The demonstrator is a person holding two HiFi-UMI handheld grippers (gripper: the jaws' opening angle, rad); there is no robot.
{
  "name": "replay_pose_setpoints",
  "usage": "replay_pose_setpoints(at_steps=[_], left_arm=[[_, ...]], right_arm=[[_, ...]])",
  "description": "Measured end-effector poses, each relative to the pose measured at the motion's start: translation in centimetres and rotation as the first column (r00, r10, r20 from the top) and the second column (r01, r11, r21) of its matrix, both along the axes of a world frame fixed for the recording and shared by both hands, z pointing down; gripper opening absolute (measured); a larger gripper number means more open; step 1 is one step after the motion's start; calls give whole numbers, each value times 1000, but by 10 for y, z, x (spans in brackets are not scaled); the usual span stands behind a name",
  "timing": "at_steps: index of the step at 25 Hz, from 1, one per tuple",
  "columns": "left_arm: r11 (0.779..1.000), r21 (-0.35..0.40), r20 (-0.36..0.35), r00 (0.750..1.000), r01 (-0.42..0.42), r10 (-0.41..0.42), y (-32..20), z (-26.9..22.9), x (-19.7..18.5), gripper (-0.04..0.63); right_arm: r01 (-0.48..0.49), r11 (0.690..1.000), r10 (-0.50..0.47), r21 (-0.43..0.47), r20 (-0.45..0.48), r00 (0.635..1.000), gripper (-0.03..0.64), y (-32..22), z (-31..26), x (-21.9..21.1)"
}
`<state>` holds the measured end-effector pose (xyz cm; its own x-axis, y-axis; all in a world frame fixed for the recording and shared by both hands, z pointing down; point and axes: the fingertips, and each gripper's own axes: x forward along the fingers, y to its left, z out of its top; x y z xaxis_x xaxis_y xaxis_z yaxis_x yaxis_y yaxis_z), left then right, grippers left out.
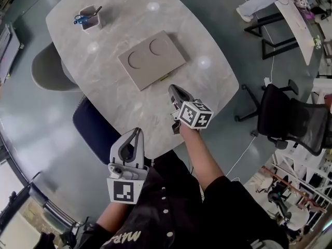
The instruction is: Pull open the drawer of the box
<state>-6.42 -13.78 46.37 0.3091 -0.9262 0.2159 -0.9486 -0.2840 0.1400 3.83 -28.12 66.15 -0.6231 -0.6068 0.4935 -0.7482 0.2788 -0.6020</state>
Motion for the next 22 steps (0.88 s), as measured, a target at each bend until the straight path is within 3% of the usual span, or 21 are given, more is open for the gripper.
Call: replay_pose_setpoints(at_steps=[4, 9, 20, 22], left_arm=[[999, -13, 19, 999, -32, 33, 2, 16, 6, 17], [998, -68, 13, 1000, -8, 9, 2, 40, 5, 17], [992, -129, -16, 1000, 16, -18, -3, 67, 8, 17], [991, -131, -16, 1000, 17, -19, -5, 69, 9, 17]], right_arm=[[-82, 987, 103, -137, 149, 983, -2, -11, 33, -4], [-157, 953, 234, -261, 300, 925, -2, -21, 57, -8], [-194, 904, 366, -382, 453, 813, 34, -37, 76, -16], [-196, 900, 373, -390, 453, 810, 34, -38, 77, -17]])
